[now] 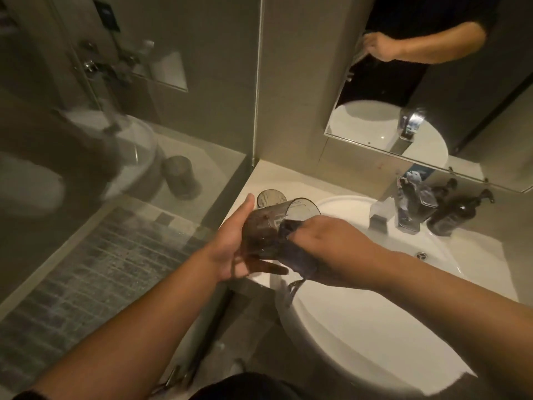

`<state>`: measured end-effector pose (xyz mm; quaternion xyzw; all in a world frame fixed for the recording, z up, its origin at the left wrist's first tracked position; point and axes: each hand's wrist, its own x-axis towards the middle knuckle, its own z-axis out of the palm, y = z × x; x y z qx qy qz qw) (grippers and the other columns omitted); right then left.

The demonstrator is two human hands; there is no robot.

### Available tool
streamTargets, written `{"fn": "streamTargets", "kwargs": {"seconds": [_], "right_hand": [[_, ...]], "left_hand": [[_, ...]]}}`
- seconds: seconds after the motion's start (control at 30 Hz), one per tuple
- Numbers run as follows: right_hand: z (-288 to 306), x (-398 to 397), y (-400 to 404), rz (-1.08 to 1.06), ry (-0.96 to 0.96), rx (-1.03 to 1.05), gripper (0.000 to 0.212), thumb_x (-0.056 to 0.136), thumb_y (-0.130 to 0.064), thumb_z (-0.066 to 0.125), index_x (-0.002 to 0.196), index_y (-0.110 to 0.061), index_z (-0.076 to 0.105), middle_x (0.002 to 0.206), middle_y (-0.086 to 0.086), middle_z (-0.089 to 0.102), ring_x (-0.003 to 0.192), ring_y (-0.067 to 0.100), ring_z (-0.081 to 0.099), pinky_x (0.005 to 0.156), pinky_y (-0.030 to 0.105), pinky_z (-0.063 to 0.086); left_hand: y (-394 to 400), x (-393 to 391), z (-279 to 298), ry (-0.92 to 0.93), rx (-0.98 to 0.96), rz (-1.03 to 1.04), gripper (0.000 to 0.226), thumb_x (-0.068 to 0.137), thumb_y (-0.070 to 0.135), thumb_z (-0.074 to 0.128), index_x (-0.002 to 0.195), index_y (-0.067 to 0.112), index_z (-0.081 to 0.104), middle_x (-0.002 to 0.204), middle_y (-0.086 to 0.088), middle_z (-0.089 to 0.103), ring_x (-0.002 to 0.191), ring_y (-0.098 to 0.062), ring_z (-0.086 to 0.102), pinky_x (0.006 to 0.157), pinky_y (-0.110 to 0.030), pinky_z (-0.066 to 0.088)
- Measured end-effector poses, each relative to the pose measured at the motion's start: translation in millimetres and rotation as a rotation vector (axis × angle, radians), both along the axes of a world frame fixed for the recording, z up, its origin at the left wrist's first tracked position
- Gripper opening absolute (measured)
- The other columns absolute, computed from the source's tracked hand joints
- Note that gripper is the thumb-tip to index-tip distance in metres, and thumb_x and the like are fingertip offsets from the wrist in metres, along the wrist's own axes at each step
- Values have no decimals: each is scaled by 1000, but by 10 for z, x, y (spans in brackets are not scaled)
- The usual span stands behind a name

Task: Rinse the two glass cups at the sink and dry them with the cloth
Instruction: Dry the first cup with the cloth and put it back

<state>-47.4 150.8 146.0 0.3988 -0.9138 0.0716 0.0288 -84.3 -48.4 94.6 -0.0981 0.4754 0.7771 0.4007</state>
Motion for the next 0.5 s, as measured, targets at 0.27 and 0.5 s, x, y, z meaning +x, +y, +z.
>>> {"fn": "streamTargets", "kwargs": {"seconds": [0.27, 0.5], "right_hand": [[381, 492, 428, -152, -103, -241, 33, 79, -20, 68, 112, -19, 65, 95, 4, 70, 80, 22, 65, 69, 30, 56], [587, 937, 601, -340, -732, -658, 54, 93, -7, 62, 95, -61, 56, 70, -32, 64, 54, -7, 60, 54, 10, 48]], "left_hand": [[625, 207, 519, 354, -30, 145, 38, 94, 46, 52, 111, 19, 73, 113, -16, 73, 107, -34, 69, 91, -48, 56], [820, 393, 781, 727, -66, 60, 41, 78, 48, 60, 110, 23, 69, 108, -11, 68, 99, -30, 67, 87, -44, 55]]}}
